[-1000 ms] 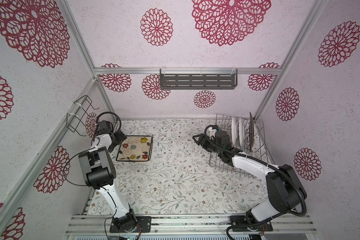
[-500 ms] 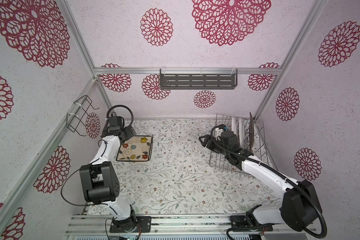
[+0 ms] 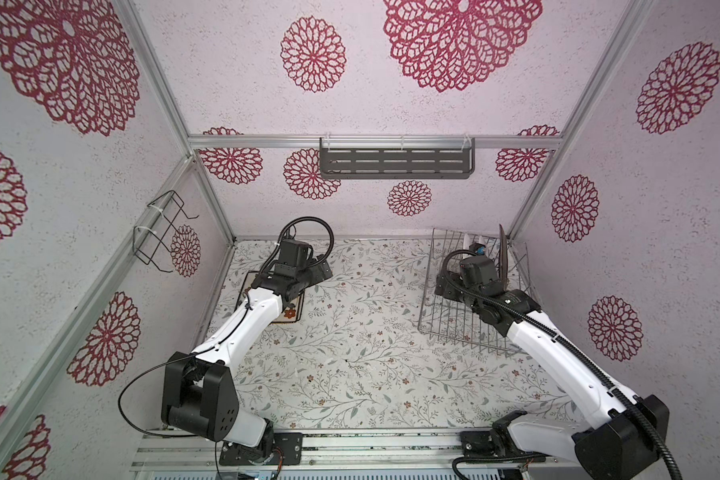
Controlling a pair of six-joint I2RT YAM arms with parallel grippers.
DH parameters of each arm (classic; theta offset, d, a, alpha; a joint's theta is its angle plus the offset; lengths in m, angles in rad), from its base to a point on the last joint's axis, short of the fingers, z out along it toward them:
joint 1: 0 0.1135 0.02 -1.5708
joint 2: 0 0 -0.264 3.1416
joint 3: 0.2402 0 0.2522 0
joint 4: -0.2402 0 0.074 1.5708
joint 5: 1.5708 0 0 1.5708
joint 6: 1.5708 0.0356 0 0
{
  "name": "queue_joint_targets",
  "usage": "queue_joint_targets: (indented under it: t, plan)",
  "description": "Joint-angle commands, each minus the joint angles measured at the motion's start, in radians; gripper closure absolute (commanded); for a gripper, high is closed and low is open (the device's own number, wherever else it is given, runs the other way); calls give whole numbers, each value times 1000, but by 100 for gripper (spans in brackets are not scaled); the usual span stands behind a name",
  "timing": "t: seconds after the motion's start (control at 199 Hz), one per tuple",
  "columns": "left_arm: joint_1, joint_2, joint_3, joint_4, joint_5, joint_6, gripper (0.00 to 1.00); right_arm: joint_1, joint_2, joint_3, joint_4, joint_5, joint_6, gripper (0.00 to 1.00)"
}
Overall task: Unload the plates from the dish rack
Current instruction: 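Move the right gripper to the dark square plate while the left gripper advances, then close the right gripper on the dark square plate's rim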
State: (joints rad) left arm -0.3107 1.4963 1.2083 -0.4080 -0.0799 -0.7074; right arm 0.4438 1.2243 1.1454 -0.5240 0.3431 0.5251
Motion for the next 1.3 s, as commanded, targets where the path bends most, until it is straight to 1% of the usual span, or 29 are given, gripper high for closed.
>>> queue_joint_targets:
  t: [0.0, 0.085, 0.181, 0.261, 0.332, 0.412, 0.618, 0.824, 0.99, 1.297]
  plan:
    - [-30, -27, -40, 74, 22, -60, 3, -30, -34, 56, -131, 205, -70, 13]
    - [-72, -28, -63, 103, 32, -86, 3, -60, -29, 72, -168, 292, -73, 13]
    - [-91, -34, -79, 108, 67, -141, 3, -93, -16, 84, -186, 364, -96, 13]
    - [-108, -52, -113, 181, 86, -167, 3, -129, 1, 91, -183, 393, -125, 15]
    - [-114, -53, -102, 171, 86, -166, 3, -166, 20, 91, -163, 404, -151, 16]
    - [-115, -59, -87, 144, 79, -155, 3, -207, 50, 96, -136, 384, -180, 17]
    - [-117, -71, -105, 152, 71, -153, 3, -297, 136, 133, -73, 302, -240, 20]
    - [-117, -77, -116, 159, 75, -155, 3, -343, 226, 187, -28, 214, -302, 24]
    - [-116, -72, -110, 161, 80, -149, 3, -357, 281, 231, 3, 212, -328, 24]
    - [-116, -76, -109, 154, 82, -150, 3, -376, 382, 305, 20, 209, -346, 32]
